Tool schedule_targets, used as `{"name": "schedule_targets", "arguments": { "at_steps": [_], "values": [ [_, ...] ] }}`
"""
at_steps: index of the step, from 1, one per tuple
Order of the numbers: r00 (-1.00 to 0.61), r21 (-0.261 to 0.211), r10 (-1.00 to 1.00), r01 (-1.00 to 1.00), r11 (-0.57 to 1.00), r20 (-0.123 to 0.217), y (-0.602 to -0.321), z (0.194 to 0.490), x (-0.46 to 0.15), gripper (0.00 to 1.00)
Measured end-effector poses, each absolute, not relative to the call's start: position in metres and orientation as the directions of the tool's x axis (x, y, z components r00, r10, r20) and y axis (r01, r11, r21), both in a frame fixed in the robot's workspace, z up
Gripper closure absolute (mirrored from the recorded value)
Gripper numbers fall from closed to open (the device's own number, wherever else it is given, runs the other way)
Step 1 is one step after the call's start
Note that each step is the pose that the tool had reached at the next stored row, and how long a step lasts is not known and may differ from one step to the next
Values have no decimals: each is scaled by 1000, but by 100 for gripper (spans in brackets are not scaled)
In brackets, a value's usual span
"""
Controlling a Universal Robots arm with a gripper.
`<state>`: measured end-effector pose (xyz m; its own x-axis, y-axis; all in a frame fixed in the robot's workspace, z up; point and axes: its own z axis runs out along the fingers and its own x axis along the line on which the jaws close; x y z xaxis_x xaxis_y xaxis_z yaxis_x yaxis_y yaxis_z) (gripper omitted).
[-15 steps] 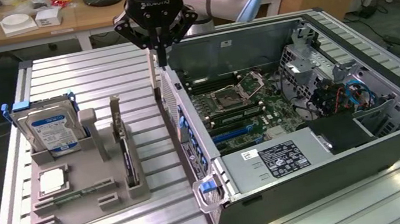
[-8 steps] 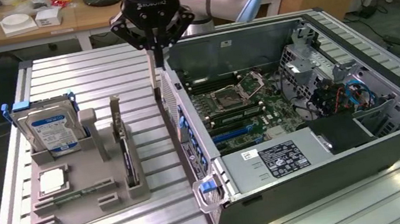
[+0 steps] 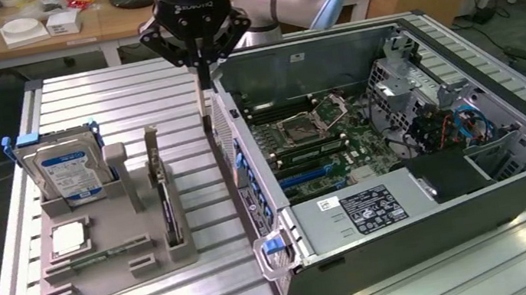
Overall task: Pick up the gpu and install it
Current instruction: 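Reach for the gpu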
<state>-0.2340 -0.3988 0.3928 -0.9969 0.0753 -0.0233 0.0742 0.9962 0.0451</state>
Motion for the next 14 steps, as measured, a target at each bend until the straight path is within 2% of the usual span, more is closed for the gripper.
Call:
{"name": "schedule_targets", "arguments": {
  "at_steps": [14],
  "values": [
    [-997, 45, 75, 74, 996, -23, -399, 393, -245, 90]
  ]
}}
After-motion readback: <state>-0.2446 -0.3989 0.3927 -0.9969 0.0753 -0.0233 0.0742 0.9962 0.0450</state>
